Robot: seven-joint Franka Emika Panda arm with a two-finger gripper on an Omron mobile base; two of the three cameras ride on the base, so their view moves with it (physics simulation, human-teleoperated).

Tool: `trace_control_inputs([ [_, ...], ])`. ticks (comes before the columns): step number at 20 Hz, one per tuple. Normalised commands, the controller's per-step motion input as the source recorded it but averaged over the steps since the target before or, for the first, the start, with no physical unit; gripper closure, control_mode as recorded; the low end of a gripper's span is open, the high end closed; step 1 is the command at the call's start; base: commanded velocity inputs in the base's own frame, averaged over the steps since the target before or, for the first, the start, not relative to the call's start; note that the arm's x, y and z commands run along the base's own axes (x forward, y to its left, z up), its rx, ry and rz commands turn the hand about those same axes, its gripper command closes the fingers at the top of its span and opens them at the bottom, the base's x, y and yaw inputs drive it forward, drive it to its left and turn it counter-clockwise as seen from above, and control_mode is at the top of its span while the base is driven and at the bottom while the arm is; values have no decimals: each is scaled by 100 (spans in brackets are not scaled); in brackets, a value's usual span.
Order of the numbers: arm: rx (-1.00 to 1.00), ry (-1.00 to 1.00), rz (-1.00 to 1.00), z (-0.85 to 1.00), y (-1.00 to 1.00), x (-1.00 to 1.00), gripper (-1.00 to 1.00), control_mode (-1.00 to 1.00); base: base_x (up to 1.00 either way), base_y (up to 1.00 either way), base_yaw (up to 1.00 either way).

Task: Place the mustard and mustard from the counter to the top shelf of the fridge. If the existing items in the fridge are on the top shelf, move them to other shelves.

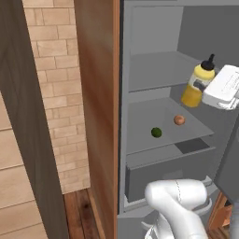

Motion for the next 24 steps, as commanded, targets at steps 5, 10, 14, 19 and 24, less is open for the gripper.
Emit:
trace_control_inputs([
  [5, 2, 5, -38, 18, -34, 98, 100, -100, 0, 0, 0],
  [10, 15, 6, -24, 14, -39, 100, 100, -100, 0, 0, 0],
  [14, 11, 14, -19, 0, -68, 100, 100, -100, 0, 0, 0],
  [19, 6, 17, -18, 0, -83, 100, 100, -100, 0, 0, 0],
  [24, 0, 2, -4, -9, -43, 100, 100, -100, 0, 0, 0],
])
